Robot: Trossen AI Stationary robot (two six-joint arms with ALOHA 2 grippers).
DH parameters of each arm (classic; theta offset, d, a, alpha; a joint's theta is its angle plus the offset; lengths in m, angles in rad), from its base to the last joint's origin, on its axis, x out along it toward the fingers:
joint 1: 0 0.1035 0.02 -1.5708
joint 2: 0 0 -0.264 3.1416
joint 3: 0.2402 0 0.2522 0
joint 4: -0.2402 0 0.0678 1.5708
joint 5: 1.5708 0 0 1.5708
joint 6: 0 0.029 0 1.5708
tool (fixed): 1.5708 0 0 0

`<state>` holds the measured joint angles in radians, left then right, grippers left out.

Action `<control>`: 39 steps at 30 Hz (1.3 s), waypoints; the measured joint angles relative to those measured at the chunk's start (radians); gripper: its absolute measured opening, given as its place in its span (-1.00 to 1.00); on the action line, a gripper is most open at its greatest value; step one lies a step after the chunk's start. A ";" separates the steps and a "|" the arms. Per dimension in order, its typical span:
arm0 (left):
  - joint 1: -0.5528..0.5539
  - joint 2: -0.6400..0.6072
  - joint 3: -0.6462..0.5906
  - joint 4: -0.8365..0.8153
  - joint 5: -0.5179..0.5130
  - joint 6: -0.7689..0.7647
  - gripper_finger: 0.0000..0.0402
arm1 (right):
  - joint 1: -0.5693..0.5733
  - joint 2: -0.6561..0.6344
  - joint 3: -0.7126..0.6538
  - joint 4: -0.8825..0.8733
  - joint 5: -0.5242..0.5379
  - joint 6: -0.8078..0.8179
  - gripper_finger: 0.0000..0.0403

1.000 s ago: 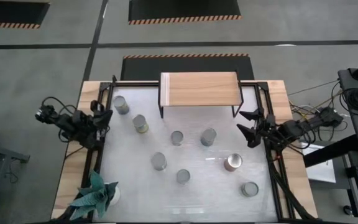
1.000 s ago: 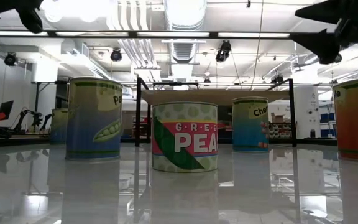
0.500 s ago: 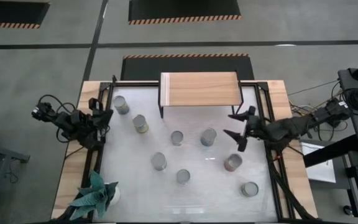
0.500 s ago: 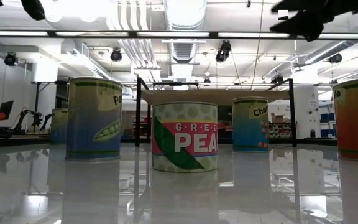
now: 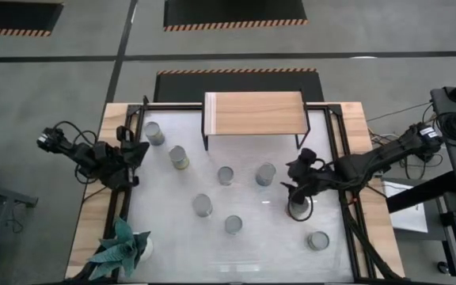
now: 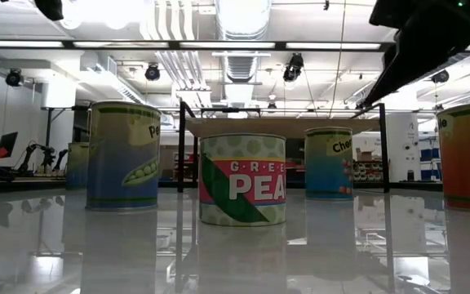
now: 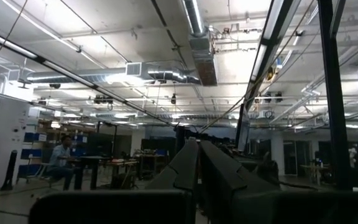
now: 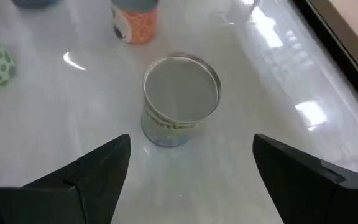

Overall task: Pick and place cans onto a shelf
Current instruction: Put the canned cherries on the shelf

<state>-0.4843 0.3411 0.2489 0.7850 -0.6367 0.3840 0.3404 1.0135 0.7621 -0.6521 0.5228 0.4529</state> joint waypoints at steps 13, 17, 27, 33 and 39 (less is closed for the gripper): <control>0.000 0.014 0.012 0.000 -0.006 0.001 -1.00 | -0.127 0.128 -0.001 0.060 -0.131 -0.113 0.61; 0.000 0.013 0.013 0.000 -0.006 0.001 -1.00 | -0.162 0.169 -0.001 0.108 -0.159 -0.178 0.61; 0.000 0.021 0.013 0.000 -0.007 0.001 -1.00 | -0.232 0.222 -0.002 0.243 -0.269 -0.240 0.61; 0.000 0.026 0.013 -0.001 -0.007 0.001 -1.00 | -0.235 0.273 -0.002 0.309 -0.271 -0.245 0.61; 0.000 0.027 0.013 0.000 -0.007 0.000 -1.00 | -0.235 0.330 -0.003 0.359 -0.272 -0.245 0.61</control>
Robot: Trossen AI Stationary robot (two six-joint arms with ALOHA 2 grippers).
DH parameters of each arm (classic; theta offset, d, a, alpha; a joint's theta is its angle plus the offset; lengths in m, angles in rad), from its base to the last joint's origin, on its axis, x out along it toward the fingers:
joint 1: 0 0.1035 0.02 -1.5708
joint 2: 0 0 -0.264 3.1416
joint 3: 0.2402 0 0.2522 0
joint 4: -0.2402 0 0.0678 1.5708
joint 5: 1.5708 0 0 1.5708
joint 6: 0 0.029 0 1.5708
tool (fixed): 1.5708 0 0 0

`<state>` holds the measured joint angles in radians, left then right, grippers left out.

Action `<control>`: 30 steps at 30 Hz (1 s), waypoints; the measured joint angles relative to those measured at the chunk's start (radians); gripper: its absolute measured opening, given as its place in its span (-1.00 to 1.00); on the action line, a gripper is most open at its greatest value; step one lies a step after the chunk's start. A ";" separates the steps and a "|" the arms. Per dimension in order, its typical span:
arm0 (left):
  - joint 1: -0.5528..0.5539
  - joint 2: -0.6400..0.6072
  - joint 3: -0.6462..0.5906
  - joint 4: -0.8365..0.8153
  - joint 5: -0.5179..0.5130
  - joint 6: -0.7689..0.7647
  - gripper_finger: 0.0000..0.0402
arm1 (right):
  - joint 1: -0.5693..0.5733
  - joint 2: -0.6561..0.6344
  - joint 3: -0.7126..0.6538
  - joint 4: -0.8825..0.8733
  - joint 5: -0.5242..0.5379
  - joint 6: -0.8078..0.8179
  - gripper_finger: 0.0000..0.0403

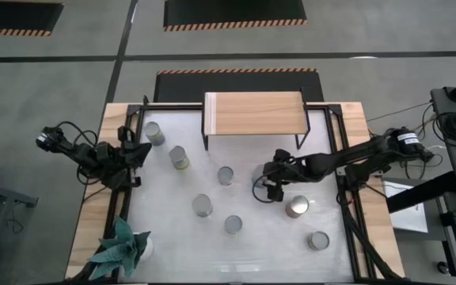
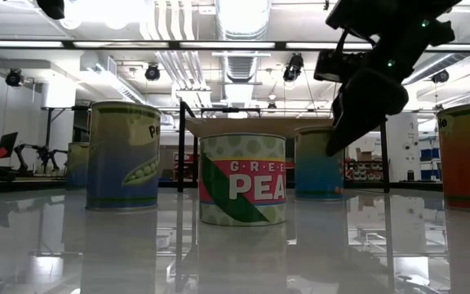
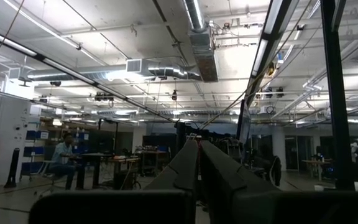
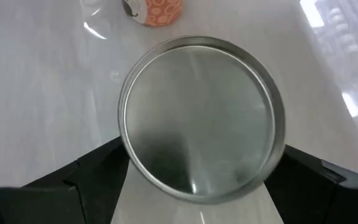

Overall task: Pick and place cans onto a shelf
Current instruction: Put the canned cherries on the shelf

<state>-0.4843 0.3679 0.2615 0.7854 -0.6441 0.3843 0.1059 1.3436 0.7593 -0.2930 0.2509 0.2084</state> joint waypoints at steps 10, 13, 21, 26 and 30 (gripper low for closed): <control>0.000 0.005 0.000 0.000 0.000 -0.003 -1.00 | 0.000 0.007 0.000 0.040 0.000 0.040 0.57; 0.000 0.007 0.000 0.000 0.000 -0.003 -1.00 | 0.000 -0.003 0.000 0.041 -0.003 0.057 0.42; 0.000 0.012 0.001 0.000 0.000 -0.004 -1.00 | 0.005 -0.050 0.001 0.037 -0.027 0.120 0.33; 0.000 0.016 0.002 0.001 0.000 -0.004 -1.00 | 0.017 -0.119 0.059 0.034 -0.026 0.198 0.43; 0.000 0.019 0.002 0.001 0.000 -0.004 -1.00 | 0.014 -0.137 0.176 0.021 0.054 0.224 0.44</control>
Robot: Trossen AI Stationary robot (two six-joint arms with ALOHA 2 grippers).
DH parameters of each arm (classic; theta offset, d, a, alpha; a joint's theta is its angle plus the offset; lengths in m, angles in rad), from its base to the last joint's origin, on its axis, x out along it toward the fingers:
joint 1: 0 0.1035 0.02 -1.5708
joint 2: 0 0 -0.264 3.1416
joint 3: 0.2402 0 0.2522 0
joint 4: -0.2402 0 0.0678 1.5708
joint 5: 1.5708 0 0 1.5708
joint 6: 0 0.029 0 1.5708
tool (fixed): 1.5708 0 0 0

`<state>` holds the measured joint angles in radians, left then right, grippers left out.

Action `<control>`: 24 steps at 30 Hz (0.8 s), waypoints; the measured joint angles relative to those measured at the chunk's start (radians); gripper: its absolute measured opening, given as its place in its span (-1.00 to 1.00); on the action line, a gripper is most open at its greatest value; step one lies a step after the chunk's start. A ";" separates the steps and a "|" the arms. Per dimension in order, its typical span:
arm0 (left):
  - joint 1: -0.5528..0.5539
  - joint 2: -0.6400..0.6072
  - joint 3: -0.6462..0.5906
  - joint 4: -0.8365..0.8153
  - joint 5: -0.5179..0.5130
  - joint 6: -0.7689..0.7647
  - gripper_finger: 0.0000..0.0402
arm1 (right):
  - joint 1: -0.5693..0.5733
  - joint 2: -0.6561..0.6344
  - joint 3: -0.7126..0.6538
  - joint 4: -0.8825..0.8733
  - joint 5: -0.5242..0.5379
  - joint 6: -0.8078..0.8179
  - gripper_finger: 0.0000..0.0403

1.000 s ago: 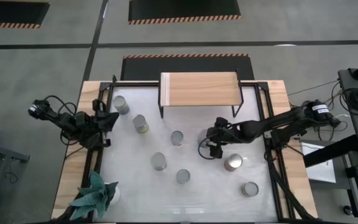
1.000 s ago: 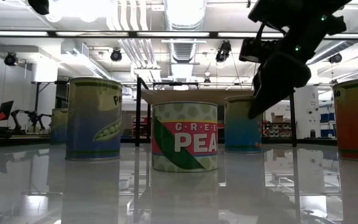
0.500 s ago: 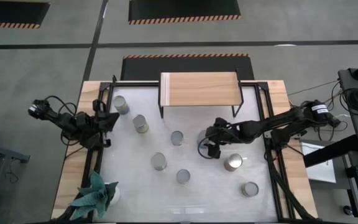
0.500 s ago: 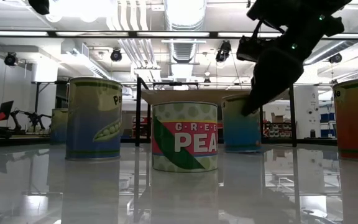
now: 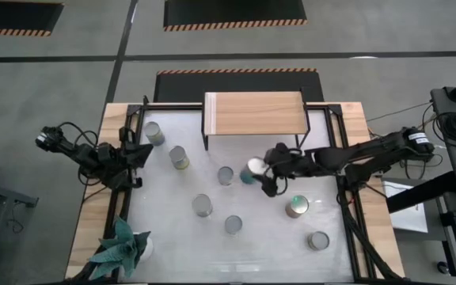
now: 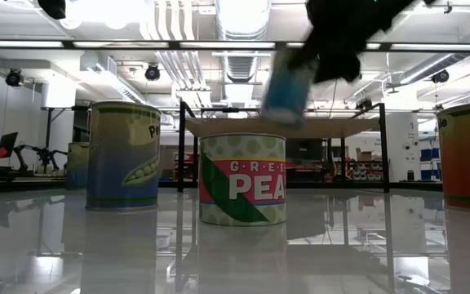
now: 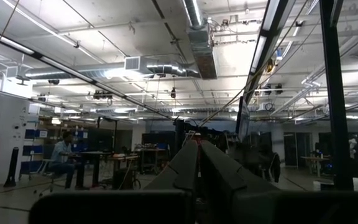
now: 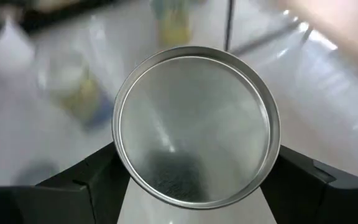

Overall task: Pick and place cans onto a shelf
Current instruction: Put the canned cherries on the shelf

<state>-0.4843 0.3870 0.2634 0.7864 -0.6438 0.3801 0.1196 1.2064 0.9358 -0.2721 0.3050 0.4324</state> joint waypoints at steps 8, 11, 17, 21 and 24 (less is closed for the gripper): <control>0.000 -0.002 0.000 0.027 0.000 0.011 -1.00 | -0.108 0.109 0.389 -0.418 0.243 0.060 0.42; 0.000 -0.002 0.000 0.027 0.000 0.011 -1.00 | -0.178 0.169 0.506 -0.531 0.245 0.081 0.43; 0.000 -0.002 0.000 0.028 0.000 0.011 -1.00 | -0.293 0.285 0.624 -0.574 0.237 0.047 0.43; 0.000 -0.002 0.000 0.028 0.000 0.004 -1.00 | -0.337 0.346 0.655 -0.576 0.237 0.029 0.44; 0.000 -0.002 0.000 0.028 0.000 0.004 -1.00 | -0.354 0.382 0.665 -0.577 0.235 0.028 0.44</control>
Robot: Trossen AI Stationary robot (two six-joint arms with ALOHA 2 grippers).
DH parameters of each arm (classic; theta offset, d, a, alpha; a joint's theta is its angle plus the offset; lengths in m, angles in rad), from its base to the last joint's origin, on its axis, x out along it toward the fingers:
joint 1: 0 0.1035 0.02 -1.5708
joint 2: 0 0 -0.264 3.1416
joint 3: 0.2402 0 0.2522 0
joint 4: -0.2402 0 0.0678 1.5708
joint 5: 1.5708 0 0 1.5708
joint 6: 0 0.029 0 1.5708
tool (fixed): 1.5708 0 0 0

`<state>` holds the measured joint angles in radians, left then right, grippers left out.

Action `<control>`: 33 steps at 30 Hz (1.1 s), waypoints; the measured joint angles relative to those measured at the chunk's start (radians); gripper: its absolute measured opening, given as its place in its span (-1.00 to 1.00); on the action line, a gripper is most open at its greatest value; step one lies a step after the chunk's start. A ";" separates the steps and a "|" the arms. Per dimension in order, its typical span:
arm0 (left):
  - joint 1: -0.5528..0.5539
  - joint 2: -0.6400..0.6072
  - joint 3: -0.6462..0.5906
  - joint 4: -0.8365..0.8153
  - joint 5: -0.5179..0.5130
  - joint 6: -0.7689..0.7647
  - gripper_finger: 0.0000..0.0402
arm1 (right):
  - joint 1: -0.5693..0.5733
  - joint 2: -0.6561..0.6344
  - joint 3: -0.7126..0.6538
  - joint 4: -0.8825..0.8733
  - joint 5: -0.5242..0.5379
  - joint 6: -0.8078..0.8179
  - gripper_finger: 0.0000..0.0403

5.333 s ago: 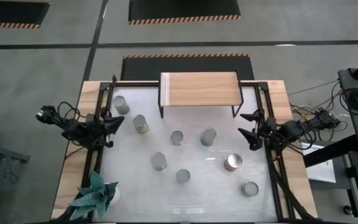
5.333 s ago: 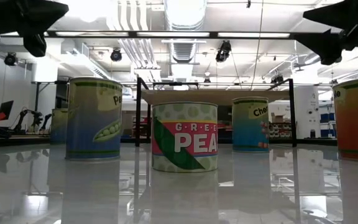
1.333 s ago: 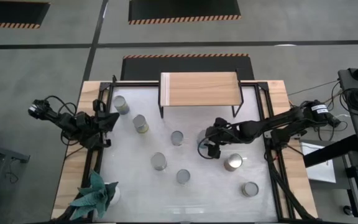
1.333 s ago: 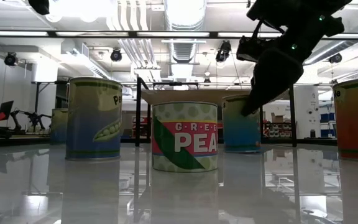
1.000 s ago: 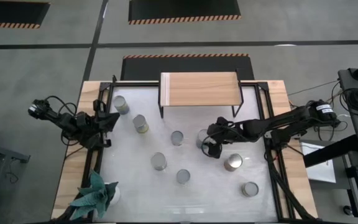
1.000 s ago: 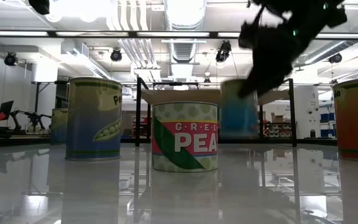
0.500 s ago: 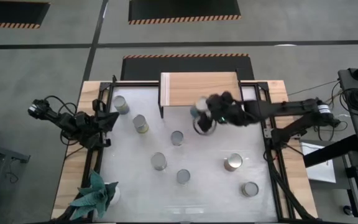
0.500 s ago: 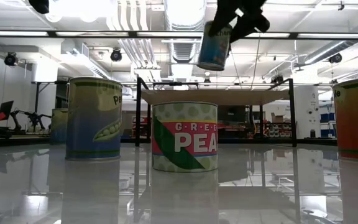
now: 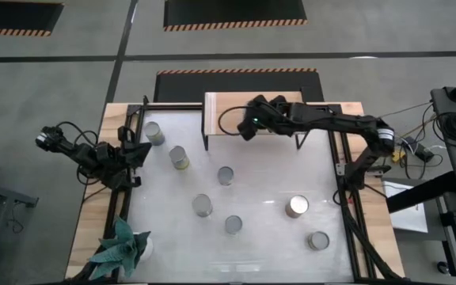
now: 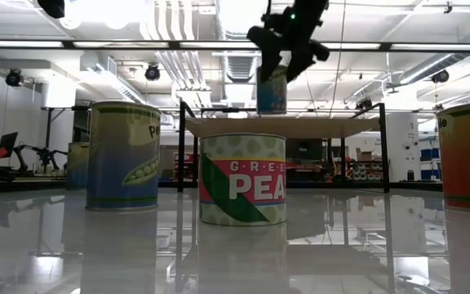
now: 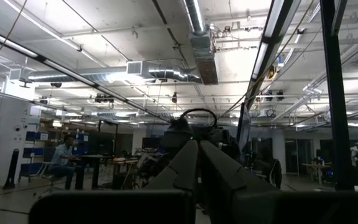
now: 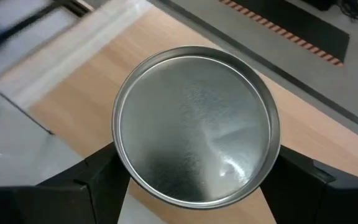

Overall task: Pick and place cans onto a shelf
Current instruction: Put the canned cherries on the shelf

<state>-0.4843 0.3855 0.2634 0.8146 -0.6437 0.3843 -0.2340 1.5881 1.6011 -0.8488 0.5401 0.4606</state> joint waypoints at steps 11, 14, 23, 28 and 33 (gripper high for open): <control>0.000 0.001 0.000 0.000 0.000 -0.001 -1.00 | -0.018 0.052 0.004 0.003 0.000 0.003 0.68; 0.000 0.001 0.000 0.000 0.000 -0.003 -1.00 | -0.022 0.038 0.003 0.004 -0.001 0.003 0.74; 0.000 0.001 0.000 -0.002 0.000 -0.009 -1.00 | -0.029 -0.047 0.019 -0.011 -0.006 -0.014 0.78; 0.000 0.001 0.000 -0.004 0.000 -0.009 -1.00 | -0.029 -0.112 0.048 -0.067 -0.024 -0.059 0.78; 0.000 0.002 0.000 -0.006 0.000 -0.009 -1.00 | -0.032 -0.179 0.045 -0.114 -0.025 -0.181 0.67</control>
<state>-0.4846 0.3870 0.2634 0.8088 -0.6437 0.3756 -0.2657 1.4088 1.6464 -0.9625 0.5148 0.2798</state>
